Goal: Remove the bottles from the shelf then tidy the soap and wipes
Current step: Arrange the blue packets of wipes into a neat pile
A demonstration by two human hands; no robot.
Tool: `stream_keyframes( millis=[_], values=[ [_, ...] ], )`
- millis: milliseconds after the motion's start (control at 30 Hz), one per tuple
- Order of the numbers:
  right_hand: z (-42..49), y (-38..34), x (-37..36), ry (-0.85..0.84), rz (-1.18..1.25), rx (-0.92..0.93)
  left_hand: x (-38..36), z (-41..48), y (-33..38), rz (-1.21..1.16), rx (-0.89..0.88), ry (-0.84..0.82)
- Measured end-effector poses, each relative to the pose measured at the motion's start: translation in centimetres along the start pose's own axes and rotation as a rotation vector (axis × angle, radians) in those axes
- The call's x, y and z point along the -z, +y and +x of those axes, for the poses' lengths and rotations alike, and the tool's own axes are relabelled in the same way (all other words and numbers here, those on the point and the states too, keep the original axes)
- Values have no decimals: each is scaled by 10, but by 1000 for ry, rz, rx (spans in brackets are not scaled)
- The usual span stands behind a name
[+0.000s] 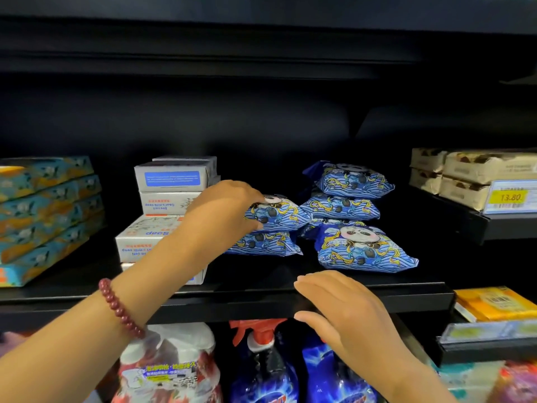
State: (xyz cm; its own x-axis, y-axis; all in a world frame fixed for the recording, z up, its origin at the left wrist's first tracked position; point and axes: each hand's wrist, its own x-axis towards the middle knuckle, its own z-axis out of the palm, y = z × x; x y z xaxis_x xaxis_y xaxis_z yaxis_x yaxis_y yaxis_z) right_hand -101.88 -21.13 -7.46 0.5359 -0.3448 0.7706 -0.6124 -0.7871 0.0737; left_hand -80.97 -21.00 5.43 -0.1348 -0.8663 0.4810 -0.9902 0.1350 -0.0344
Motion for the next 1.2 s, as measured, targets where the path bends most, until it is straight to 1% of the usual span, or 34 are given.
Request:
stream_keyframes(
  millis=[167,267,333,400,467,500,533,567,600,633,667,700,733,833,900,967,1000,1100,1133,1200],
  values=[
    [-1,-1,1,-34,38,-15,4,5,4,77,99,-101],
    [0,-1,2,-64,53,-26,1,3,4,114,123,-77],
    [0,0,4,-49,83,-24,-4,-4,4,170,98,20],
    [2,2,10,34,172,-49,-11,-15,5,172,-11,223],
    [7,10,22,166,229,-128,-20,-28,6,43,-121,419],
    [11,17,31,212,218,-189,-25,-36,8,-38,-159,464],
    [16,26,39,223,196,-259,-31,-45,11,-117,-169,450],
    [20,35,47,181,163,-337,-39,-52,14,-183,-157,415],
    [25,46,53,82,130,-418,-46,-59,16,-228,-131,369],
    [28,55,56,-53,99,-490,-53,-64,17,-256,-100,316],
    [29,62,56,-175,70,-525,-59,-69,17,-272,-73,269],
    [30,67,54,-262,41,-526,-63,-72,16,-279,-54,238],
    [29,70,51,-312,17,-510,-67,-73,16,-278,-40,226],
    [25,67,53,-316,2,-447,-68,-75,18,-260,-14,237],
    [25,61,61,-278,115,-413,-68,-76,18,-262,1,261],
    [31,62,67,-251,182,-424,-68,-77,19,-277,6,260],
    [33,63,68,-273,177,-427,-68,-77,19,-281,8,253],
    [44,69,69,-458,149,-517,-68,-78,18,-278,15,228],
    [47,70,68,-487,168,-522,-68,-79,18,-276,17,227],
    [48,69,68,-468,140,-482,-68,-80,18,-286,20,218]
  ],
)
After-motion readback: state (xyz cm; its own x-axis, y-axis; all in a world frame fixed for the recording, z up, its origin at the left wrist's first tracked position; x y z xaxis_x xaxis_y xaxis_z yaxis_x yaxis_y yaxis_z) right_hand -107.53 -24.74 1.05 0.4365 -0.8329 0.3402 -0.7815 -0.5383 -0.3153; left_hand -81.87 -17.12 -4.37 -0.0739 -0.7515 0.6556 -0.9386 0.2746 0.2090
